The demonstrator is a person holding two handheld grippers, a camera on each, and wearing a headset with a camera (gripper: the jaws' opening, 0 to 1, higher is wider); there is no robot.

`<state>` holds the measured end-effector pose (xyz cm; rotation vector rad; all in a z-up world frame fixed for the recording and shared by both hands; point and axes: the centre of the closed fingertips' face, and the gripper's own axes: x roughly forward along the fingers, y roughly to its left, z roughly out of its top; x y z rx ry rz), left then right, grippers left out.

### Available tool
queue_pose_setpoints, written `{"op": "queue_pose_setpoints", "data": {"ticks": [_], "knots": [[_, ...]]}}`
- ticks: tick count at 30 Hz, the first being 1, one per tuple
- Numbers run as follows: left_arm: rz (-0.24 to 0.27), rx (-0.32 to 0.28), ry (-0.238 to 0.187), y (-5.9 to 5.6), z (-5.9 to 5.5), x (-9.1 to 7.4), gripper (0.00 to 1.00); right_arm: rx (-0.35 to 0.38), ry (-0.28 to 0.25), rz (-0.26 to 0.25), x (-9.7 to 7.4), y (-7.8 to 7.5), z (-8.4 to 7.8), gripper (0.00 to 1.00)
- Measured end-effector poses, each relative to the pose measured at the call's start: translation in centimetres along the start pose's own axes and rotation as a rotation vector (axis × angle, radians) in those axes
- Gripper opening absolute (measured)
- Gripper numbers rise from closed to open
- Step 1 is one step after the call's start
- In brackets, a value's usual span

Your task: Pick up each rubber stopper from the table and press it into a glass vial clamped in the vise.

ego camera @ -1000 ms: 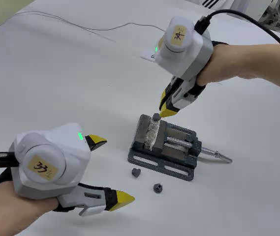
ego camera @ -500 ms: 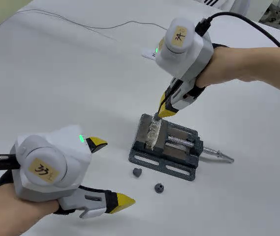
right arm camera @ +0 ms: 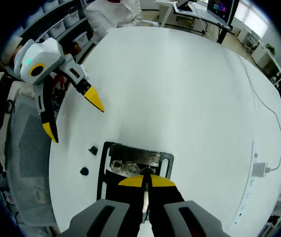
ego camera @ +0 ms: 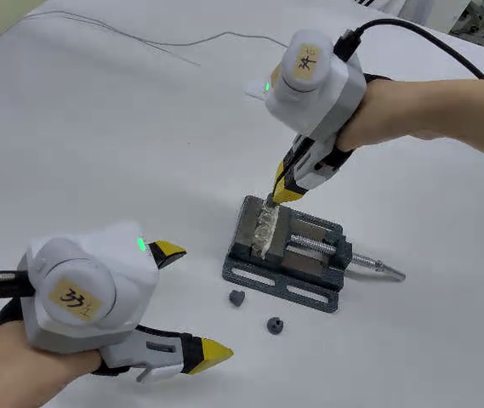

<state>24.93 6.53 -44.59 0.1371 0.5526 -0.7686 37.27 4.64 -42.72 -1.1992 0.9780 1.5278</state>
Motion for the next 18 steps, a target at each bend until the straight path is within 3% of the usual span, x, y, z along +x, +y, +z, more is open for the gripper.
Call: {"op": "queue_pose_setpoints", "data": {"ticks": [11,18], "knots": [[0.000,-0.019,-0.012,0.15,0.13,0.31,0.73,0.003,0.021,-0.005,0.04,-0.28,-0.16,0.00],[0.005,-0.032,-0.017,0.46,0.07,0.39,0.73,0.009,0.067,0.014,0.13,-0.42,-0.13,0.00]]}}
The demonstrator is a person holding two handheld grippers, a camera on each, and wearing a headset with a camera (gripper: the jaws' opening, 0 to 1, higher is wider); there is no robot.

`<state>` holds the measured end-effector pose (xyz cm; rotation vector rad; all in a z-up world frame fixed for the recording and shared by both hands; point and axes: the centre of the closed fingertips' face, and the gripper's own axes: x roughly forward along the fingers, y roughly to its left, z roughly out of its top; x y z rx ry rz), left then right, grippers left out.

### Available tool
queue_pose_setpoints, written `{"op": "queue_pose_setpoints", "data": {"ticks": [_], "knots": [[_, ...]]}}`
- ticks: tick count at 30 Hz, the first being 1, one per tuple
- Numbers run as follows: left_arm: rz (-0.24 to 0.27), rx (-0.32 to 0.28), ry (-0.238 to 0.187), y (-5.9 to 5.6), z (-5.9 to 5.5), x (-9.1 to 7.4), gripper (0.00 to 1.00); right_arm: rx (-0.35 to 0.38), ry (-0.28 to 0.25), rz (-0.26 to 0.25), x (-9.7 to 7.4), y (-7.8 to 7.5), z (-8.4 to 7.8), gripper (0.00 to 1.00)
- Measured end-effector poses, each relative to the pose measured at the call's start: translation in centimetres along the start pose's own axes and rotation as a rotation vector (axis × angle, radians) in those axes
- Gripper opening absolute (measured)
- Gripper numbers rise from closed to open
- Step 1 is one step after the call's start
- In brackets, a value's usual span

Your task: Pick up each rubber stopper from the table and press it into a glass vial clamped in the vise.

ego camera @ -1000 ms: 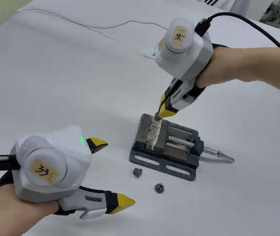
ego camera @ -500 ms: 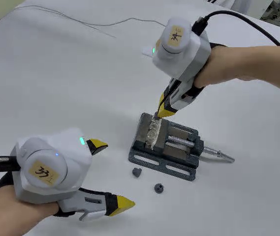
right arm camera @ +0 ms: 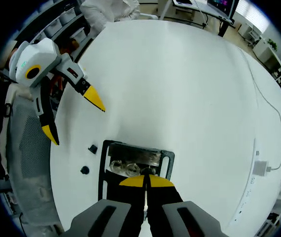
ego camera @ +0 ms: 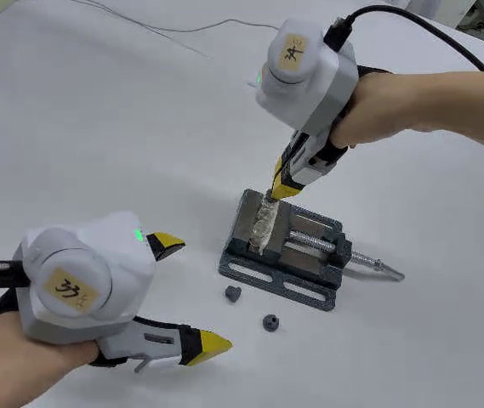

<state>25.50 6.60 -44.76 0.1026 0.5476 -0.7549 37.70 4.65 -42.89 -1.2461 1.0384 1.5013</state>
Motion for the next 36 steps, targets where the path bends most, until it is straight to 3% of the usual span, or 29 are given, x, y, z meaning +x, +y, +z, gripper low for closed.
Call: {"op": "queue_pose_setpoints", "data": {"ticks": [16,25,31,32,36], "knots": [[0.005,-0.023,-0.009,0.4,0.0,0.4,0.73,0.078,-0.030,0.032,0.1,0.2,0.0,0.00],[0.002,-0.029,-0.017,0.6,0.5,1.1,0.73,0.084,-0.004,0.049,0.3,0.0,0.0,0.00],[-0.001,-0.031,-0.021,0.6,0.7,1.1,0.73,0.057,0.025,0.047,0.5,-0.5,0.0,0.00],[-0.003,-0.028,-0.019,0.6,0.7,1.1,0.73,0.025,0.034,0.047,0.4,-0.5,-0.1,0.00],[0.001,-0.023,-0.021,0.7,0.9,0.8,0.73,0.029,0.058,0.049,0.5,-0.8,0.1,0.00]]}}
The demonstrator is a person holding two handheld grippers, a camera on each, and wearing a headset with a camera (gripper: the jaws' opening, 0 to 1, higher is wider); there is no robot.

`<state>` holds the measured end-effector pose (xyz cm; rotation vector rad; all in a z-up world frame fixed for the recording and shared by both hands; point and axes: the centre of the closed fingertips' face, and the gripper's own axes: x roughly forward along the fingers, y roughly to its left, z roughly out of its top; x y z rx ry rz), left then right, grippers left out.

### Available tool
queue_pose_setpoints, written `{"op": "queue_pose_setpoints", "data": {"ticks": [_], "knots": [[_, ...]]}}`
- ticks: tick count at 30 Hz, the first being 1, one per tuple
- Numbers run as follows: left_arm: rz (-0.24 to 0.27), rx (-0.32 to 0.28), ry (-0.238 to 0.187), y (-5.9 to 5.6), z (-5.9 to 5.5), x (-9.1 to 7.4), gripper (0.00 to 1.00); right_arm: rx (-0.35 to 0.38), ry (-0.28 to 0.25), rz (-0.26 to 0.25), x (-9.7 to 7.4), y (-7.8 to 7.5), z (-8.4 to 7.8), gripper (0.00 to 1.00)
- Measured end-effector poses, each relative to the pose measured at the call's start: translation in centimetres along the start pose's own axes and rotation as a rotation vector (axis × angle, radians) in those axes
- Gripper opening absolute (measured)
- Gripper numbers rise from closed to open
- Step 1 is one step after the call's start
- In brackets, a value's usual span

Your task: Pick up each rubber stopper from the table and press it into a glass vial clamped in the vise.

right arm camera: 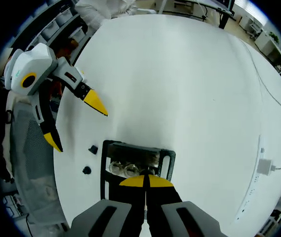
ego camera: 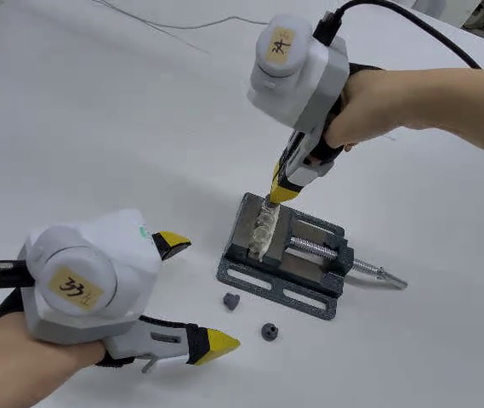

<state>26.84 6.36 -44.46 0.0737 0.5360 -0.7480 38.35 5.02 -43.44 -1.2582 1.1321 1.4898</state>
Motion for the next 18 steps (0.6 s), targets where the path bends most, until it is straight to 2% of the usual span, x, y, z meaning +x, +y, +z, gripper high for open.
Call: {"op": "queue_pose_setpoints", "data": {"ticks": [6,7,9,12,14,16,18], "knots": [[0.017,-0.001,-0.010,0.3,0.6,-0.9,0.73,-0.014,0.030,-0.018,0.0,0.1,-0.1,0.00],[0.018,0.000,-0.011,0.3,0.7,-1.1,0.73,0.011,0.024,-0.014,-0.1,0.3,-0.1,0.00],[0.022,0.008,-0.011,0.3,0.9,-1.3,0.73,0.000,0.018,-0.019,-0.2,0.6,-0.1,0.00],[0.028,0.012,-0.011,0.3,1.0,-1.5,0.73,0.029,-0.003,-0.025,-0.4,1.0,-0.2,0.00],[0.030,0.016,-0.012,0.2,1.2,-1.7,0.73,0.118,-0.039,-0.023,-0.4,1.1,-0.2,0.00],[0.032,0.022,-0.013,0.0,1.3,-1.8,0.73,0.071,-0.043,-0.036,-0.5,1.4,-0.2,0.00],[0.033,0.029,-0.009,0.0,1.2,-1.9,0.73,0.115,-0.055,-0.037,-0.5,1.4,-0.2,0.00]]}}
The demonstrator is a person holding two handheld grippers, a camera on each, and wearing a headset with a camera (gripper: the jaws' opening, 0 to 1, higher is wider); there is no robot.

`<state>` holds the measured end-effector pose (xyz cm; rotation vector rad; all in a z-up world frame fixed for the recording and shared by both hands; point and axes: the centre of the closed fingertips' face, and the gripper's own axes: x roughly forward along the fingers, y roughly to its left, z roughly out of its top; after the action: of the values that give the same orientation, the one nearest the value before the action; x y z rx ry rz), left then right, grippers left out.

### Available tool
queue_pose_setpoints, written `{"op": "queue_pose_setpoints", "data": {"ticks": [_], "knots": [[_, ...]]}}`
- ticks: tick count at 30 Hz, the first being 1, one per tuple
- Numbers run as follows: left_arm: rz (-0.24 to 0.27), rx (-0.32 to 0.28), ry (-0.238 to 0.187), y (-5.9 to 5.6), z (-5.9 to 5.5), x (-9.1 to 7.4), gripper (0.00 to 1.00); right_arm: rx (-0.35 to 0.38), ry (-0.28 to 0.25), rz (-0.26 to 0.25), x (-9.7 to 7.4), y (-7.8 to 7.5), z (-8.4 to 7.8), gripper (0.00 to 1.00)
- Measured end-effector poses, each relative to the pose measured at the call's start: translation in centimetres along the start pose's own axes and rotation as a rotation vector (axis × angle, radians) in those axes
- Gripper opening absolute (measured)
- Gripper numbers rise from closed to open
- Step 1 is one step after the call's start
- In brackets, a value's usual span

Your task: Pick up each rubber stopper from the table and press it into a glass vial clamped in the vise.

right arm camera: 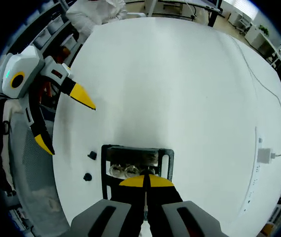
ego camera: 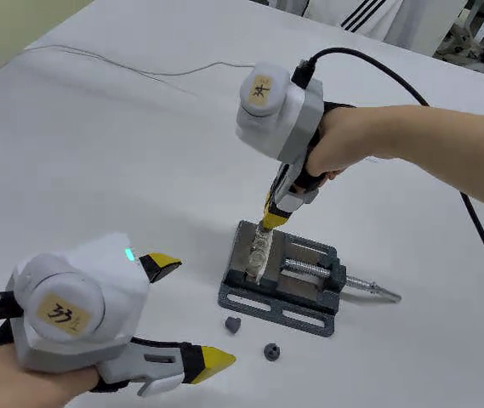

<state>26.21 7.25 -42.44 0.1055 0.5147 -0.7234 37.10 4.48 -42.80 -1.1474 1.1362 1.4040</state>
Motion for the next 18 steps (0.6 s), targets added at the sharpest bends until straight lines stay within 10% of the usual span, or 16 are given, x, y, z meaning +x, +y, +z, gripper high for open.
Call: {"op": "queue_pose_setpoints", "data": {"ticks": [18], "knots": [[0.024,0.018,0.012,-0.37,0.10,-1.04,0.72,0.026,-0.110,-0.069,0.06,-0.55,-0.45,0.00]]}}
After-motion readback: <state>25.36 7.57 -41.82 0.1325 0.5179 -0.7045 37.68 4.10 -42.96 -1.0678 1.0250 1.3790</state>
